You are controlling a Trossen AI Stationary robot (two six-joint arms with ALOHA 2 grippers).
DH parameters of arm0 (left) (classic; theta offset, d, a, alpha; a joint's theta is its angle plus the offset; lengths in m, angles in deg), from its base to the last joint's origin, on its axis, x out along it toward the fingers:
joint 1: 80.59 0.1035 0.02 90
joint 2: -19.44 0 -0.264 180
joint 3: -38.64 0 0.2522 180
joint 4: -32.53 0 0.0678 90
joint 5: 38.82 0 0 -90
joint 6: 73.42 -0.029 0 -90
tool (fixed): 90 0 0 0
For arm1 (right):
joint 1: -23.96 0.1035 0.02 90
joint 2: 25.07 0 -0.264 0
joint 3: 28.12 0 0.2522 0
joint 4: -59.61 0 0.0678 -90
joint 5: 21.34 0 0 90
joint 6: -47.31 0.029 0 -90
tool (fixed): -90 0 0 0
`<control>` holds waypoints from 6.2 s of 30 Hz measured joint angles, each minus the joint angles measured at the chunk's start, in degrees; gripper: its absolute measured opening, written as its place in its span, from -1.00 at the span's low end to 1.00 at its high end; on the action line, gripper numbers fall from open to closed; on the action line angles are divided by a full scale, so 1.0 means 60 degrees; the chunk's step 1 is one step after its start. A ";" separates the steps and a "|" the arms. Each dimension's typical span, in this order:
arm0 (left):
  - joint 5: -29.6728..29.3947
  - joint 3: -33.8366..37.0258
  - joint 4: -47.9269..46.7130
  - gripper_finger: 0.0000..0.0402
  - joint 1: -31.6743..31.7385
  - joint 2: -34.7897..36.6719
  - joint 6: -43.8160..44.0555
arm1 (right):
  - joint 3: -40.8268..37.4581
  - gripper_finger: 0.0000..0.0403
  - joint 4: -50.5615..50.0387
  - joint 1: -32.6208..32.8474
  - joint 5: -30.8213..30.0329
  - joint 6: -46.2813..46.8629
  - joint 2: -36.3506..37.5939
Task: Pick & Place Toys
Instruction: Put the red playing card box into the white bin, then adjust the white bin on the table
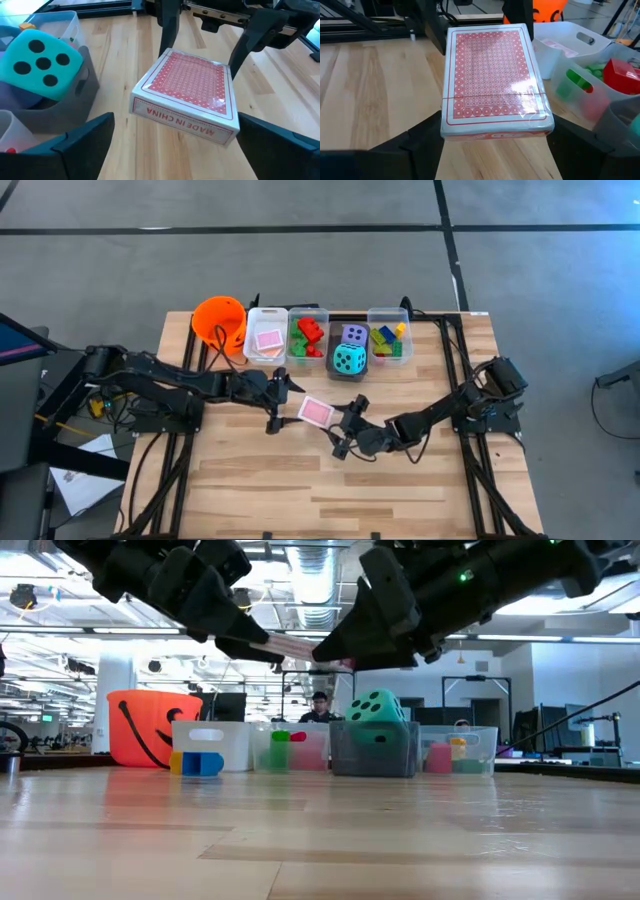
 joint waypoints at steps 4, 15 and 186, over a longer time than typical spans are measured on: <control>-0.0002 0.0000 0.0077 0.98 -0.0007 0.0002 -0.0324 | 0.0000 0.47 0.0025 -0.0007 0.0184 -0.0038 0.0000; -0.0015 0.0000 0.0231 0.98 -0.0332 -0.0041 -0.1231 | 0.0000 0.47 0.0319 -0.0007 0.0629 -0.0273 0.0000; -0.3133 0.0004 -0.3668 -0.99 0.3144 -0.0066 -0.1304 | -0.0004 0.85 0.0704 0.0495 -0.1103 -0.0382 -0.0084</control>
